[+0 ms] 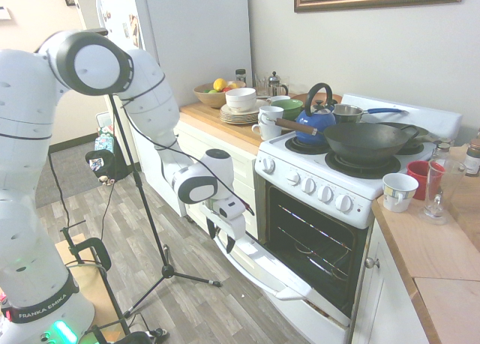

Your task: Close the oven

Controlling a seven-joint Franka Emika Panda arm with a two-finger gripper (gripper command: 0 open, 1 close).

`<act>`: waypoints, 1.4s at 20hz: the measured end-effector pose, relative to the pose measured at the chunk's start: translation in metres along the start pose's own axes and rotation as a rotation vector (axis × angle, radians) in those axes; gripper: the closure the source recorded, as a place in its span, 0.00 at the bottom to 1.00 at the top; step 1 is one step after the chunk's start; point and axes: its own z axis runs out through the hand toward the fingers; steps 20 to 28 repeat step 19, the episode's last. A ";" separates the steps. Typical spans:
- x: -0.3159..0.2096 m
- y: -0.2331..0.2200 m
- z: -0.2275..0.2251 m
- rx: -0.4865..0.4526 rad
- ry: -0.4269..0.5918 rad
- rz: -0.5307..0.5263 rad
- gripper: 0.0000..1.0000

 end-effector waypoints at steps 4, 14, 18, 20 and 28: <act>0.044 -0.009 0.023 0.009 0.039 0.044 0.00; 0.078 -0.150 -0.056 0.176 0.211 0.015 0.00; 0.080 -0.147 -0.149 0.146 0.180 0.011 0.00; 0.084 -0.132 -0.173 0.100 0.161 0.010 0.00; 0.084 -0.132 -0.173 0.100 0.161 0.010 0.00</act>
